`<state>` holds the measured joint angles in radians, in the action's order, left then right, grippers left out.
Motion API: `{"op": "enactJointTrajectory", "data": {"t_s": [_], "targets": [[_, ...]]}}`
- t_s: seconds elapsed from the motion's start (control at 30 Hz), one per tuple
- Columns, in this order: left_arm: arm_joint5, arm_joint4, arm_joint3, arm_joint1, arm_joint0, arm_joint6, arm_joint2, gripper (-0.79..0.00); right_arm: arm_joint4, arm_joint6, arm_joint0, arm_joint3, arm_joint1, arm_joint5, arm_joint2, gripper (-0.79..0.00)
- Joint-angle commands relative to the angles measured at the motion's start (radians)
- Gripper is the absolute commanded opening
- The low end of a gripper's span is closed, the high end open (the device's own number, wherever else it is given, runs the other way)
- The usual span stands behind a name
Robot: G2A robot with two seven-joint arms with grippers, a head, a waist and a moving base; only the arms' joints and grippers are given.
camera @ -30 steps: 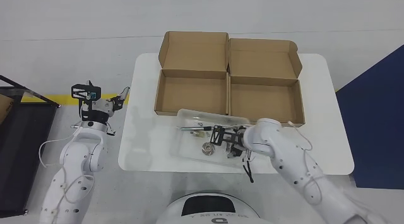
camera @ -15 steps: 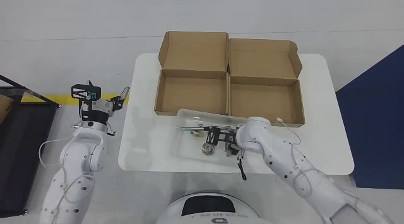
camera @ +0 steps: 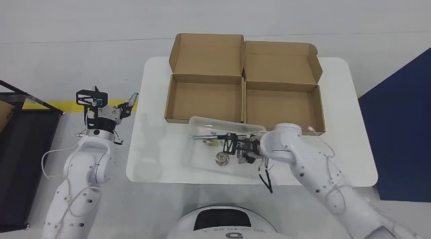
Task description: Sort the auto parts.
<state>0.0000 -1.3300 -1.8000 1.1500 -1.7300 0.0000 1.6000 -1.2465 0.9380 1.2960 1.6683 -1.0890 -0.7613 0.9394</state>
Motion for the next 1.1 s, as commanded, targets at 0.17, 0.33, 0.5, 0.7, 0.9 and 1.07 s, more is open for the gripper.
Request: {"op": "enactJointTrajectory", "data": {"t_s": [0.17, 0.33, 0.5, 0.7, 0.9, 1.07], "targets": [[0.0, 0.0, 0.0, 0.0, 0.0, 0.0, 0.0, 0.0, 0.145, -0.359, 0.103, 0.064, 0.053, -0.237, 0.231, -0.785], [0.0, 0.0, 0.0, 0.0, 0.0, 0.0, 0.0, 0.0, 0.245, -0.547, 0.149, 0.018, 0.068, -0.211, 0.366, -0.785], [0.0, 0.0, 0.0, 0.0, 0.0, 0.0, 0.0, 0.0, 0.315, -0.639, 0.141, -0.053, 0.075, -0.233, 0.424, -0.785], [0.0, 0.0, 0.0, 0.0, 0.0, 0.0, 0.0, 0.0, 0.322, -0.639, 0.135, -0.064, 0.076, -0.231, 0.421, -0.785], [0.0, 0.0, 0.0, 0.0, 0.0, 0.0, 0.0, 0.0, 0.324, -0.643, 0.135, -0.061, 0.076, -0.23, 0.42, -0.785], [0.0, 0.0, 0.0, 0.0, 0.0, 0.0, 0.0, 0.0, 0.581, -0.691, 0.117, -0.104, 0.091, -0.251, 0.4, -0.785]]}}
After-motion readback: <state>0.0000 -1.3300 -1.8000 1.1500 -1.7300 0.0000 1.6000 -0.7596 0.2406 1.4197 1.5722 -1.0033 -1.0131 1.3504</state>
